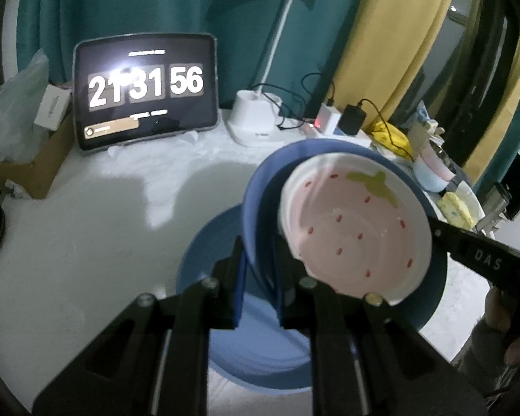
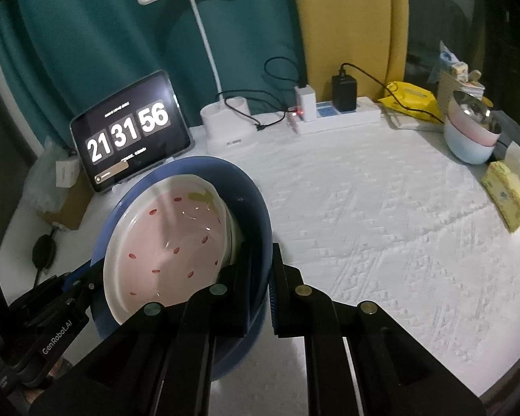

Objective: Organize plates and bowls

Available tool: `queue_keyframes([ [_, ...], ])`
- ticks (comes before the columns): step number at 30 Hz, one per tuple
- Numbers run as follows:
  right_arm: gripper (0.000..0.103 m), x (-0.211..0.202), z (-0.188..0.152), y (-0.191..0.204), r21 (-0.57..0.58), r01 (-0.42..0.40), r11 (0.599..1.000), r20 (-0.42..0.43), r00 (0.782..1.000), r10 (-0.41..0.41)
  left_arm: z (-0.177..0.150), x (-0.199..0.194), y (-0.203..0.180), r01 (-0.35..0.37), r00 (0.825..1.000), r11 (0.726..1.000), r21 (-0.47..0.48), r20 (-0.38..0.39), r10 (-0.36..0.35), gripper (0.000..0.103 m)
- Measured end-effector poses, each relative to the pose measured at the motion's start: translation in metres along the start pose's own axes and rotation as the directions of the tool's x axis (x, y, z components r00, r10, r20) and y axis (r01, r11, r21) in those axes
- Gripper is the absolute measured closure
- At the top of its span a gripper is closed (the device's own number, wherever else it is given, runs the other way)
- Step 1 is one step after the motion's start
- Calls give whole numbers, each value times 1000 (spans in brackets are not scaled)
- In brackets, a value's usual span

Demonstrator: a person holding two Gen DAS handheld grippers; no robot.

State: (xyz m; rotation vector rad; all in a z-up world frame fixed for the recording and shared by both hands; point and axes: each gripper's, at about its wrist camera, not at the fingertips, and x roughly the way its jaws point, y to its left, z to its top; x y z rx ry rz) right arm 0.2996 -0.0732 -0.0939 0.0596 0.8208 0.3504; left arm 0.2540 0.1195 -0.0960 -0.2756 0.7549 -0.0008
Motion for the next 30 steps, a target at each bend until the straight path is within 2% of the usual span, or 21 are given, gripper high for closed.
queue_keyframes([
  [19, 92, 28, -4, 11, 8, -57, 998, -68, 996, 58, -4, 5, 15, -76, 997, 997, -12, -24, 76, 90],
  [30, 91, 34, -4, 8, 16, -52, 999, -84, 995, 53, -3, 4, 8, -120, 993, 993, 7, -14, 120, 89],
])
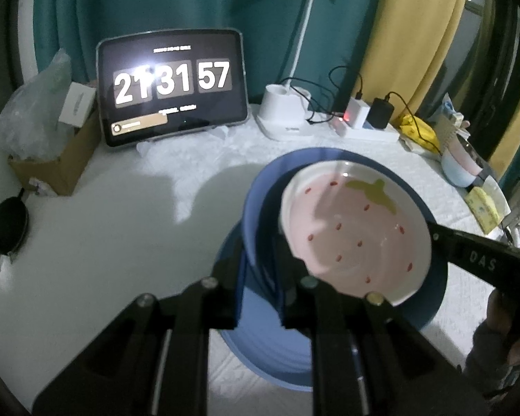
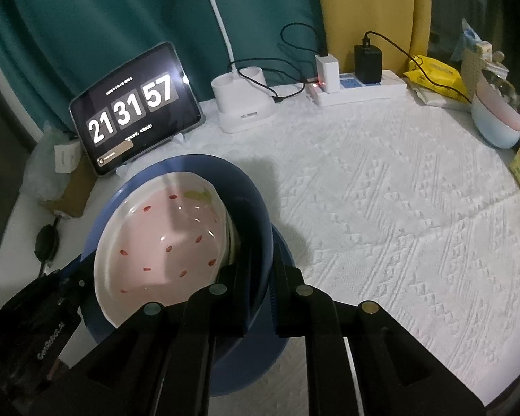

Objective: Organize plates and bowls

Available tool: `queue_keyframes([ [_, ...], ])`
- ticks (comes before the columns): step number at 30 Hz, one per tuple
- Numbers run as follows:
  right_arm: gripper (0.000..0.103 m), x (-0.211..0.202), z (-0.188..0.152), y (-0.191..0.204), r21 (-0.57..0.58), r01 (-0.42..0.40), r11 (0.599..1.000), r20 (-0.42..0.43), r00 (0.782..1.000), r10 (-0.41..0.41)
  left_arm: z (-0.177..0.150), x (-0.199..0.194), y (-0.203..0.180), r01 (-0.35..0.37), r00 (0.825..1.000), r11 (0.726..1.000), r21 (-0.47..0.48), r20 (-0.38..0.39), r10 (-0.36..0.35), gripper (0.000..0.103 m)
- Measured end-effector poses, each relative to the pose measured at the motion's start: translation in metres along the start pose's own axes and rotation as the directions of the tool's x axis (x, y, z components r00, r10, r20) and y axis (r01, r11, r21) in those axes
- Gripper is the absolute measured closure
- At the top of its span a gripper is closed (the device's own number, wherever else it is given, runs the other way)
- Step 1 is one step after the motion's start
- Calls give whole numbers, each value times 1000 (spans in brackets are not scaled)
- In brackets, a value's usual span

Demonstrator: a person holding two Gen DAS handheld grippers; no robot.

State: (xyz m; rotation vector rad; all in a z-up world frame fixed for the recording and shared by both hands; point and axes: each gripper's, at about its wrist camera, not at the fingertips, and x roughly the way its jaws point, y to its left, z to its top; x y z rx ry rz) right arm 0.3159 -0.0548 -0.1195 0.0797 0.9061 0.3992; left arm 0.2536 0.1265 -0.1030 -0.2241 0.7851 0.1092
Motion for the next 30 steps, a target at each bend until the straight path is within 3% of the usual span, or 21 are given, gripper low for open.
queue_keyframes([
  [22, 89, -2, -1, 2, -39, 17, 999, 28, 999, -16, -3, -3, -3, -51, 999, 999, -3, 4, 51, 83],
  [30, 80, -7, -2, -4, -41, 2, 999, 44, 999, 0, -4, -5, -4, -96, 995, 995, -2, 6, 96, 71],
])
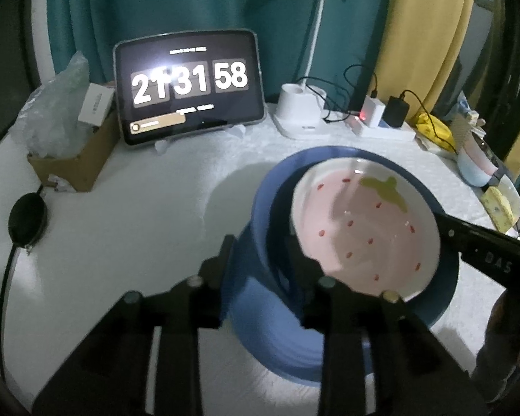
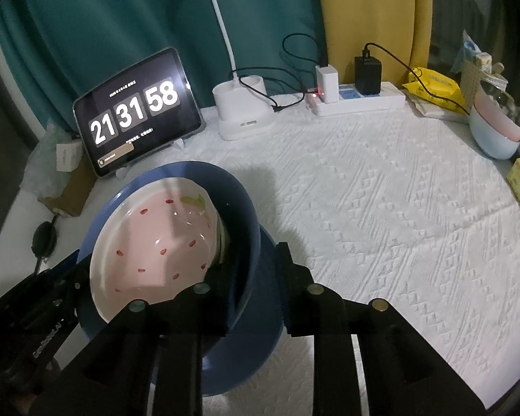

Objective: Organize plates and bowls

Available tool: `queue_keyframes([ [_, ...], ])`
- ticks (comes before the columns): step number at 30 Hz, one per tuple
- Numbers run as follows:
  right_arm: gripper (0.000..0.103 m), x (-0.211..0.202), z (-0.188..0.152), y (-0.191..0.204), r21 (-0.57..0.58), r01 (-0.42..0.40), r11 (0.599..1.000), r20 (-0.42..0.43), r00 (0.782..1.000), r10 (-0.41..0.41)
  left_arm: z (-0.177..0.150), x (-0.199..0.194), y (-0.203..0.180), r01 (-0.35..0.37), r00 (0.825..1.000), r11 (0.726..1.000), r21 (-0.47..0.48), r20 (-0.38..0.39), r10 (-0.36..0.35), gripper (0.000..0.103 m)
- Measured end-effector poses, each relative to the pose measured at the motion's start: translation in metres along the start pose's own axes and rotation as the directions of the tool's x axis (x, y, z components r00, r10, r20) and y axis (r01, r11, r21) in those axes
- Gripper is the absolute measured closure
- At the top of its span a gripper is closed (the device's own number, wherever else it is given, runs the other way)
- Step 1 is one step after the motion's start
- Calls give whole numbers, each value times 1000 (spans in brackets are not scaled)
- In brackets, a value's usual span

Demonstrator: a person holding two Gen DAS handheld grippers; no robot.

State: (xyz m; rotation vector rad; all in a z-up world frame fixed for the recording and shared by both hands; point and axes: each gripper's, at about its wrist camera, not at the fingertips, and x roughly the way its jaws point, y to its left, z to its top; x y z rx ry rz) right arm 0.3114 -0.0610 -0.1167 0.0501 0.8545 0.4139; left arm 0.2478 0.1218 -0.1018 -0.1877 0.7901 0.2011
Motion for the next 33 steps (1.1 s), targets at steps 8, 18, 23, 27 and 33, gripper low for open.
queue_keyframes([
  [8, 74, -6, -2, -4, -8, -27, 1000, 7, 1000, 28, -1, -5, 3, -37, 999, 999, -21, 13, 37, 58],
  [18, 68, -19, -6, -12, -18, -60, 998, 37, 997, 61, -7, -21, -6, -79, 996, 997, -19, 50, 79, 50],
  [23, 66, -26, -9, -16, -34, -74, 997, 57, 995, 76, -12, -35, -14, -72, 994, 997, -22, 84, 73, 36],
  [27, 65, -36, -12, -19, -55, -56, 997, 83, 995, 60, -15, -46, -23, -73, 991, 997, -19, 115, 74, 34],
  [33, 65, -47, -16, -31, -54, -39, 998, 105, 993, 45, -20, -58, -32, -52, 988, 998, -25, 143, 55, 30],
])
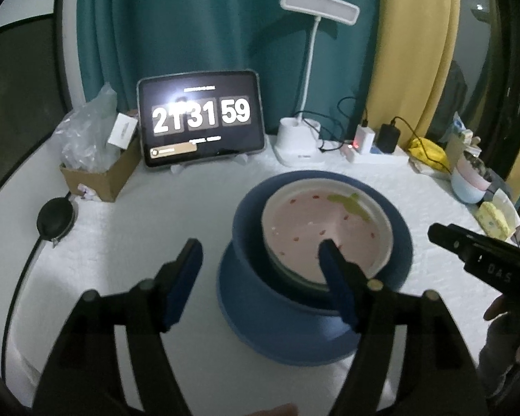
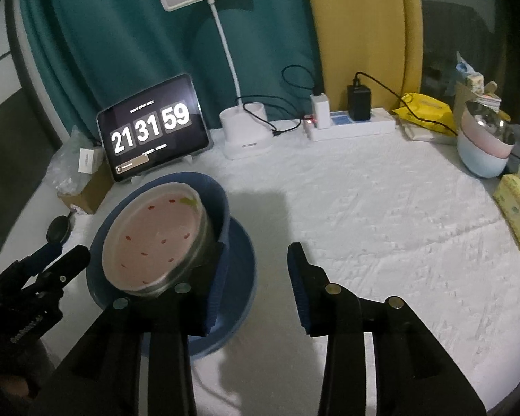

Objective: Organize plates and bowls

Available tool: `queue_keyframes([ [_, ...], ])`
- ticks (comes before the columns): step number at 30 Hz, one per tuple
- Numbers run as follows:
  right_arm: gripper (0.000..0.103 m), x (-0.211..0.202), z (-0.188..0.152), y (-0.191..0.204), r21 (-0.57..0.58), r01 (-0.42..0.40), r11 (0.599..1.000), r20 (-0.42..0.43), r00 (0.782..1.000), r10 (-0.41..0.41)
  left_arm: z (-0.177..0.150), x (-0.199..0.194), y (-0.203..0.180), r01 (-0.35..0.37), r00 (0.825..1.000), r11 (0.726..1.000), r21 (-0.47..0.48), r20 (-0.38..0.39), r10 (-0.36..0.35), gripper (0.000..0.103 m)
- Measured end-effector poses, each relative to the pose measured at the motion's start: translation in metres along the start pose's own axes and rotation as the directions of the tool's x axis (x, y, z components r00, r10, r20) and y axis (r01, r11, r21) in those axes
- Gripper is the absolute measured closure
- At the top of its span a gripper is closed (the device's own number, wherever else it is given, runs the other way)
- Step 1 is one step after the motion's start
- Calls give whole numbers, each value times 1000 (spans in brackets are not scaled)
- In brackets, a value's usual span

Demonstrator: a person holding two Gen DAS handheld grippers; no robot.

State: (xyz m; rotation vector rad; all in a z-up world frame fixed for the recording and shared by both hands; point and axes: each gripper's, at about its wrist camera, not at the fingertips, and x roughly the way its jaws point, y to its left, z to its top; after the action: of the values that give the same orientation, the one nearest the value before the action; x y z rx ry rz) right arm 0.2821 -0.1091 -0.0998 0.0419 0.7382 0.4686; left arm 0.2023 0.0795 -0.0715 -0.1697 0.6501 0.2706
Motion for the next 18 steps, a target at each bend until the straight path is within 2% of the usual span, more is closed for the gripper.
queue_keyframes([
  [6, 65, -14, -7, -7, -3, 17, 1000, 19, 1000, -17, -6, -12, -9, 21, 1000, 1000, 14, 15, -22, 16],
  [18, 65, -46, -23, 5, -43, 56, 997, 62, 997, -53, -21, -47, -18, 63, 995, 997, 40, 77, -66, 13],
])
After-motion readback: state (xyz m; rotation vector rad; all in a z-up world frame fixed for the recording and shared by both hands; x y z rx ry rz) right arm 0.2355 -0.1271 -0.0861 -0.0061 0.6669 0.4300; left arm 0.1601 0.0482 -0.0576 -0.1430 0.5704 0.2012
